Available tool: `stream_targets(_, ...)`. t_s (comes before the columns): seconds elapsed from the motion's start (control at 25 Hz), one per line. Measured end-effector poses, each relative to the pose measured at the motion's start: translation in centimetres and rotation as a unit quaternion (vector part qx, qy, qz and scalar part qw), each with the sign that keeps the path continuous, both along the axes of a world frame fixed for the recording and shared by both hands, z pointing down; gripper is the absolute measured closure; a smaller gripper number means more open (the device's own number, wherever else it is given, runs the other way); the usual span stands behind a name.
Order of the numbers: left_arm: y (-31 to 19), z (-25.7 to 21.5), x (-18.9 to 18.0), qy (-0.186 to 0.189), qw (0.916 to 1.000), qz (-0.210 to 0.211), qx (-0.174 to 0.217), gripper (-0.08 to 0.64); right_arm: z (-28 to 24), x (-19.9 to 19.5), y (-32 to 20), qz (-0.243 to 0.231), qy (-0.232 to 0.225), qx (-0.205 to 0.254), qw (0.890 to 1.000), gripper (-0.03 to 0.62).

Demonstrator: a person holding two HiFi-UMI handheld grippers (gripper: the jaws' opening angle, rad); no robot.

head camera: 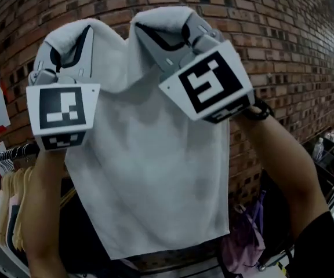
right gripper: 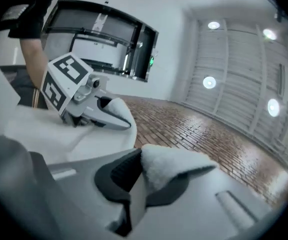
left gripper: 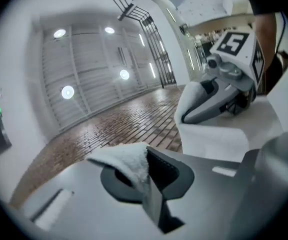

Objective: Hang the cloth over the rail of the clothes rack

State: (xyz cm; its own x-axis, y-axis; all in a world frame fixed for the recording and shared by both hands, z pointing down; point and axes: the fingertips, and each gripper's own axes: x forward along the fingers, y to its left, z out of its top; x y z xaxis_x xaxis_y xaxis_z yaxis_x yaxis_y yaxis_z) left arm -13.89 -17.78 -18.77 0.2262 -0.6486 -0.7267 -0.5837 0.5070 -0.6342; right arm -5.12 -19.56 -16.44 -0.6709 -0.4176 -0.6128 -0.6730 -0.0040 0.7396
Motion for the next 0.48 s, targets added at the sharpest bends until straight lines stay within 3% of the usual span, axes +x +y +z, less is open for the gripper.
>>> stream_targets(0.04, -1.2, -2.4, -0.3, -0.014, 0.9994, -0.026, 0.02, 0.54, -2.0, -0.9, -1.6, 0.022, 0.036, 0.012, 0.999, 0.578)
stream_targets(0.08, -3.3, -3.6, -0.9, -0.033, 0.9976, -0.059, 0.014, 0.54, -2.7, -2.1, -4.0, 0.042, 0.085, -0.001, 0.995, 0.577)
stream_targets(0.12, -6.5, -3.1, -1.5, -0.059, 0.9935, -0.092, -0.031, 0.54, -1.8, -3.3, -7.1, 0.064, 0.149, -0.04, 0.986, 0.578)
stream_targets(0.16, -10.4, -0.8, -1.9, -0.092, 0.9819, -0.117, -0.117, 0.54, 0.6, -4.4, -10.5, 0.092, 0.225, -0.095, 0.965, 0.577)
stream_targets(0.2, -14.3, 3.1, -2.3, -0.128, 0.9569, -0.128, -0.227, 0.54, 4.1, -5.2, -13.8, 0.124, 0.303, -0.151, 0.933, 0.577)
stream_targets(0.24, -17.7, 7.9, -2.7, -0.16, 0.9177, -0.126, -0.341, 0.539, 8.0, -5.5, -16.6, 0.15, 0.37, -0.2, 0.895, 0.577)
stream_targets(0.32, -21.7, 16.9, -4.4, -0.19, 0.8224, -0.122, -0.522, 0.538, 15.1, -5.9, -20.0, 0.167, 0.456, -0.279, 0.828, 0.577)
stream_targets(0.4, -22.6, 22.8, -6.2, -0.178, 0.7353, -0.109, -0.645, 0.538, 20.0, -6.3, -21.0, 0.149, 0.496, -0.345, 0.782, 0.577)
stream_targets(0.48, -21.8, 26.7, -6.5, -0.172, 0.6569, -0.081, -0.73, 0.538, 22.4, -6.9, -21.1, 0.117, 0.508, -0.393, 0.757, 0.577)
